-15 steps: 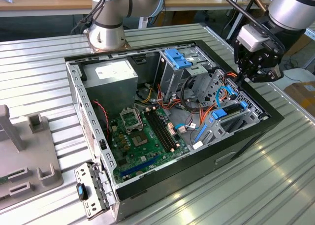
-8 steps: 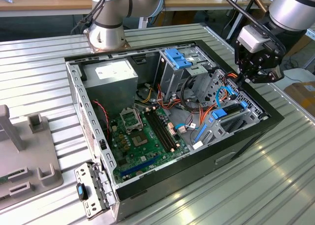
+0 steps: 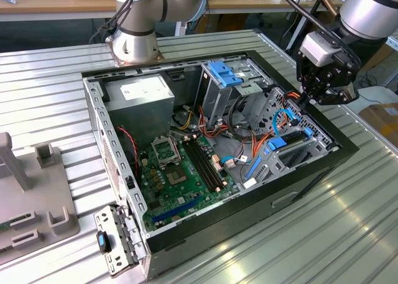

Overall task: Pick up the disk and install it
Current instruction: 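Insert the first disk wire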

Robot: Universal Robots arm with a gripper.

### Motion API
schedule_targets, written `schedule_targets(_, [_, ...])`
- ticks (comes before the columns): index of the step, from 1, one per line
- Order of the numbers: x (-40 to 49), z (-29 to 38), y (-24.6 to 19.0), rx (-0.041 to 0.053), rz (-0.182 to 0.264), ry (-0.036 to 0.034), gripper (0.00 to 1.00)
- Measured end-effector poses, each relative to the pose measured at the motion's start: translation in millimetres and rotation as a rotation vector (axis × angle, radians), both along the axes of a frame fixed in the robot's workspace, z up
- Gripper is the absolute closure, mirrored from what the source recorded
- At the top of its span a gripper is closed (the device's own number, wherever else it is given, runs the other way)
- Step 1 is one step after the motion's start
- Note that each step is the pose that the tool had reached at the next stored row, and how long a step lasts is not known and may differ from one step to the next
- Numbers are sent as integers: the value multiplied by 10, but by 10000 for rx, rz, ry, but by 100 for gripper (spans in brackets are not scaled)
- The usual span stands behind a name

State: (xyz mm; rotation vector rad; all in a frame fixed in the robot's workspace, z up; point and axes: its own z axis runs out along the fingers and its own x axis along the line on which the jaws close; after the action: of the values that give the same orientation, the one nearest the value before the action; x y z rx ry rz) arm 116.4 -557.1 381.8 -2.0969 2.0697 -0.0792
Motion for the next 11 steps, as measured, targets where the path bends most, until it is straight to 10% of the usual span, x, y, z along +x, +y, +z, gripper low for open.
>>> schedule_targets(11, [0, 0, -25, 1, 0, 0, 83])
